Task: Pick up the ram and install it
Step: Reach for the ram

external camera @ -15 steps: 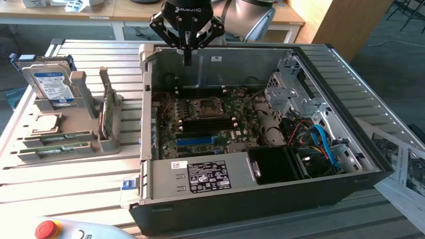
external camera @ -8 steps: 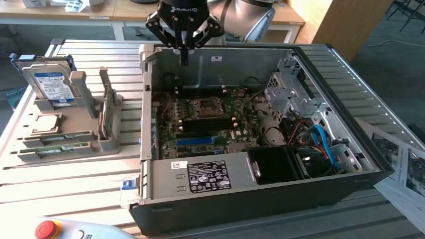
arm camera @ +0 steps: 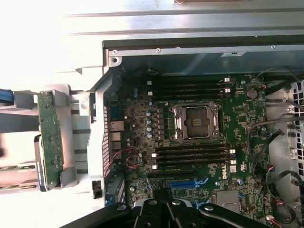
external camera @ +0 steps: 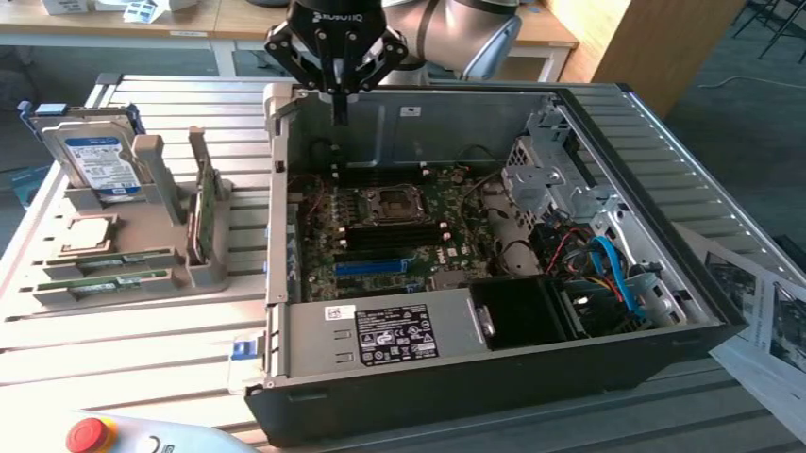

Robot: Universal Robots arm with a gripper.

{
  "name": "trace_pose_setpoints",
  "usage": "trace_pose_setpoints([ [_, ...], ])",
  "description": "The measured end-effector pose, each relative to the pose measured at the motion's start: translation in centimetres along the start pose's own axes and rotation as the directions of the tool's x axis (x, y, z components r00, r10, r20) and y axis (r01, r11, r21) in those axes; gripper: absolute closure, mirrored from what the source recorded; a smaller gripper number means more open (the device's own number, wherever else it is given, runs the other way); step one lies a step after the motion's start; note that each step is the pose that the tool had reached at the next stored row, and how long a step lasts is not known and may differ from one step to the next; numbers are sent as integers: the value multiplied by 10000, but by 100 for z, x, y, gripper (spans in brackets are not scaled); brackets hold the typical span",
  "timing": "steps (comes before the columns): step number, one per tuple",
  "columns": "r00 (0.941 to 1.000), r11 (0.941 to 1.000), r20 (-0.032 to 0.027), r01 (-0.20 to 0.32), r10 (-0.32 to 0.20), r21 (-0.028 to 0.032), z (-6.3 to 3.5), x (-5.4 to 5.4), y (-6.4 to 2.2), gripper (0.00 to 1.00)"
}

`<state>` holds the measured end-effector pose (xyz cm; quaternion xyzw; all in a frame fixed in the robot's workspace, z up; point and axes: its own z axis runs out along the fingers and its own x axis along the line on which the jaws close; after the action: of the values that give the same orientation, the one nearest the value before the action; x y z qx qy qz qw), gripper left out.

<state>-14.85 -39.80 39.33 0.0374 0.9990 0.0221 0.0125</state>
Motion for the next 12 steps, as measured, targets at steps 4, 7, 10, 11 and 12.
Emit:
trace_pose_setpoints([
  [4,10000,10000,0,0,0,0,-1,40,2,90],
  [7,10000,10000,0,0,0,0,-2,70,4,90],
  [10,10000,10000,-1,-1,1,1,-3,105,6,90],
  [11,10000,10000,-1,0,0,0,-3,119,6,90],
  [12,10000,10000,-1,-1,1,0,-3,133,6,90],
])
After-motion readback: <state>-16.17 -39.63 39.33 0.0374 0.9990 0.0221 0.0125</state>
